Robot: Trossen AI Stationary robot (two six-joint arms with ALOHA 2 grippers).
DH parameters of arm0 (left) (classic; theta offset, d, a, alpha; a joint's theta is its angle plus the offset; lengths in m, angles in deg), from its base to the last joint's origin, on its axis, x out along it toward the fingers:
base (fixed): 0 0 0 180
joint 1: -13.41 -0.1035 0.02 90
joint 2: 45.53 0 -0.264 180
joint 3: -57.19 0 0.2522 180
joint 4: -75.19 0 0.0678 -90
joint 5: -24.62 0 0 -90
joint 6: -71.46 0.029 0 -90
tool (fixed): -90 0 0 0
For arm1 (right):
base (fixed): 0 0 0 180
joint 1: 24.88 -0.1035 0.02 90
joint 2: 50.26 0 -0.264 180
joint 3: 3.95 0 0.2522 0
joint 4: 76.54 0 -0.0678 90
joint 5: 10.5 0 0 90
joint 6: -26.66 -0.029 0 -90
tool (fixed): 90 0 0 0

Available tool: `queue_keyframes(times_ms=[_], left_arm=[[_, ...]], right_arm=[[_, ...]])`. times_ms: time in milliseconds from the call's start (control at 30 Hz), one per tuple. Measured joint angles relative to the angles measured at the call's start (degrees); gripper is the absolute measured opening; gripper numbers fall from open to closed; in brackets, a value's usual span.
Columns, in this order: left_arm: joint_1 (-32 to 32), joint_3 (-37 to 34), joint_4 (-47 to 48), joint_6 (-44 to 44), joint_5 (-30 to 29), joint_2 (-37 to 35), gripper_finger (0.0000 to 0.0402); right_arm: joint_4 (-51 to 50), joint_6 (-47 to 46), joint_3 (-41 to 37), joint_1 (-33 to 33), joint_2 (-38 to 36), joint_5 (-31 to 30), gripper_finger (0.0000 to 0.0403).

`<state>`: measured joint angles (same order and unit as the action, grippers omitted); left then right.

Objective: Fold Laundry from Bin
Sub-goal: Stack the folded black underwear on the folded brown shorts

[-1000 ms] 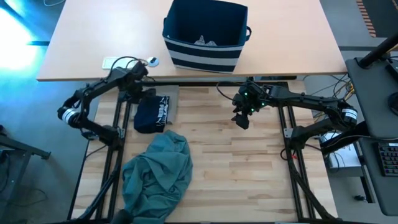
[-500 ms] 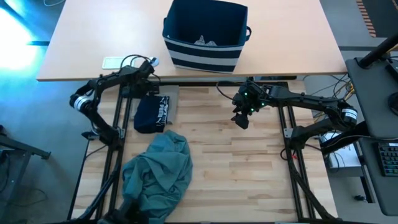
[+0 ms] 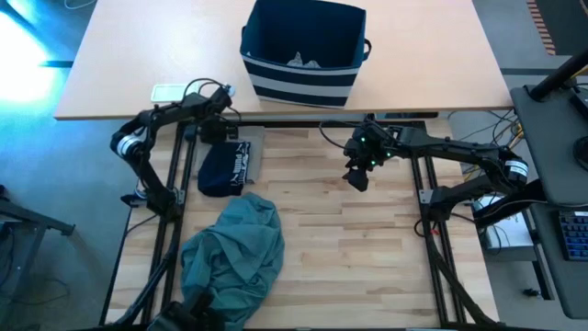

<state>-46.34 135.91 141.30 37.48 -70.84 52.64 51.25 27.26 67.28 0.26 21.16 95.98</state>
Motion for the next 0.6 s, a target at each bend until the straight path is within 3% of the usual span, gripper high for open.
queue_keyframes(times_ms=[100,400,600], left_arm=[[0.4,2.0,0.8,1.6,1.9,-1.5,0.0013],[0.4,15.8,3.8,7.4,-1.5,-3.0,0.0004],[-2.0,18.4,7.2,10.6,-4.9,1.0,0.0007]], right_arm=[[0.0,0.5,0.0,0.0,0.0,0.0,0.0219],[0.0,0.4,0.0,0.0,0.0,0.0,0.0219],[-0.1,0.0,0.0,0.0,0.0,0.0,0.0219]])
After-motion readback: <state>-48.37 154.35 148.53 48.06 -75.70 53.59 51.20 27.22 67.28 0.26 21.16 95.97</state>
